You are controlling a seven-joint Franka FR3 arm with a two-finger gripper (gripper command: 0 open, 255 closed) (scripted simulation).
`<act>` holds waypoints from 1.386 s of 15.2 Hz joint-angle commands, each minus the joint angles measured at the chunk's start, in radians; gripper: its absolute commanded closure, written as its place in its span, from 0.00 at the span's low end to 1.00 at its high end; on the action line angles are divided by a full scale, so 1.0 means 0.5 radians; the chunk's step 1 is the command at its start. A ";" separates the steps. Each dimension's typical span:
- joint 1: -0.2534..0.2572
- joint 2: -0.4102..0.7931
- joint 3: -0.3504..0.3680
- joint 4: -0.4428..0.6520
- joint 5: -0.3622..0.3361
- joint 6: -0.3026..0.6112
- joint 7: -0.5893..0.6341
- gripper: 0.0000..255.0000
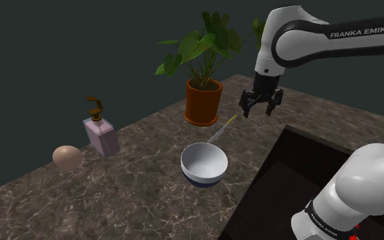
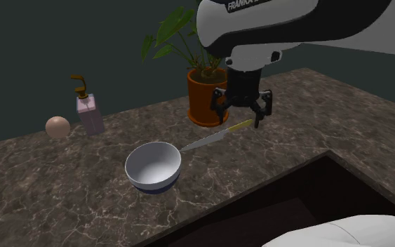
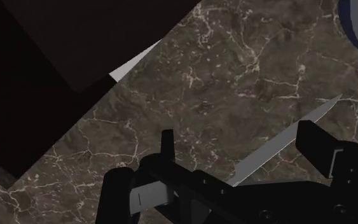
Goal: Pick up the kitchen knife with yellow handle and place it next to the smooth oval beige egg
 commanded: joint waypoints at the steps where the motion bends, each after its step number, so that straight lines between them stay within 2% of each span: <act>1: -0.046 0.124 0.081 -0.022 0.049 0.166 0.257 0.00; 7: -0.211 0.556 0.259 0.056 0.083 0.573 0.949 0.00; 14: -0.397 1.089 0.361 0.251 -0.047 0.957 1.772 0.00; 21: -0.414 1.198 0.378 0.187 -0.085 1.127 1.801 0.00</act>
